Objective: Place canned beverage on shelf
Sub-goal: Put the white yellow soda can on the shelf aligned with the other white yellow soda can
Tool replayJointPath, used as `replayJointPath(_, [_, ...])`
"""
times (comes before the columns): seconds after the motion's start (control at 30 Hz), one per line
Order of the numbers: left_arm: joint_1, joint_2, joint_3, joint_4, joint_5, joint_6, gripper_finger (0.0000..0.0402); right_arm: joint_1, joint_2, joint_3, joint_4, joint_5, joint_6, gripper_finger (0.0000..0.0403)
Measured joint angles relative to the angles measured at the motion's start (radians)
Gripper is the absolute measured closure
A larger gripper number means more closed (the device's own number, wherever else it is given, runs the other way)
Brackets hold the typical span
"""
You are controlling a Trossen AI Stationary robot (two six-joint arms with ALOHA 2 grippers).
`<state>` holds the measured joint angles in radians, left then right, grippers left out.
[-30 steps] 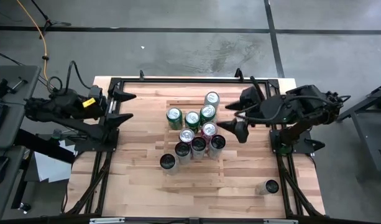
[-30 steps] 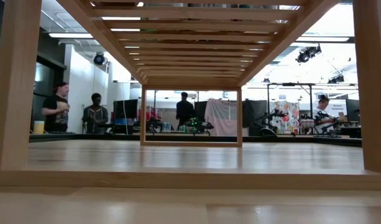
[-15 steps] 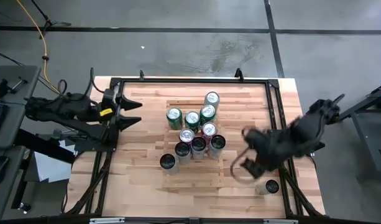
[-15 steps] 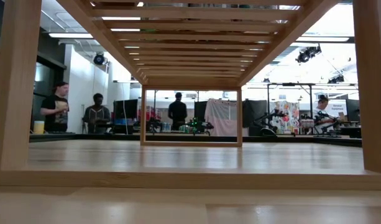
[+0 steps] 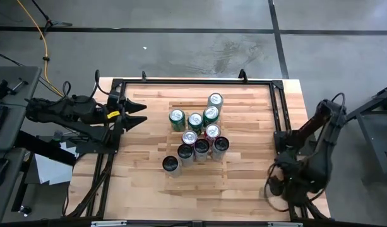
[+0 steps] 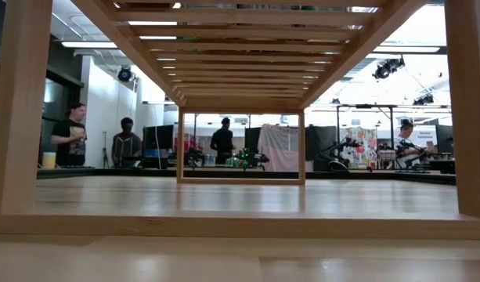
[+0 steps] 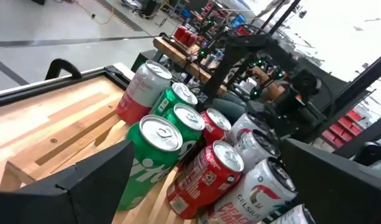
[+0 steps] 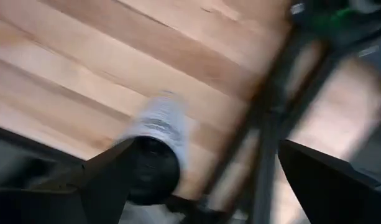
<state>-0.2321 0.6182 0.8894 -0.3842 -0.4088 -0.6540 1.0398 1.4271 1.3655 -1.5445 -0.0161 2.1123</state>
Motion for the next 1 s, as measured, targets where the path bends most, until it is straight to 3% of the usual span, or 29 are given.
replayJointPath(0.13, [0.000,0.001,0.000,0.033,0.000,0.000,0.0003,0.076,-0.100,-0.074,0.127,0.118,0.179,0.0029])
replayJointPath(0.3, [0.000,0.001,0.000,0.046,0.000,0.001,0.0003,0.047,-0.108,-0.111,0.214,0.066,0.182,0.0029])
replayJointPath(0.47, [0.000,0.001,0.000,0.045,0.000,0.002,0.0003,0.014,-0.060,-0.113,0.280,0.057,0.173,0.0029])
replayJointPath(0.67, [0.000,0.001,0.000,0.045,0.000,0.020,0.0003,0.007,0.006,-0.113,0.291,-0.032,0.176,0.0029])
replayJointPath(1.0, [0.000,0.001,0.000,0.044,0.000,0.036,0.0003,-0.013,0.075,-0.113,0.323,-0.037,0.172,0.0029])
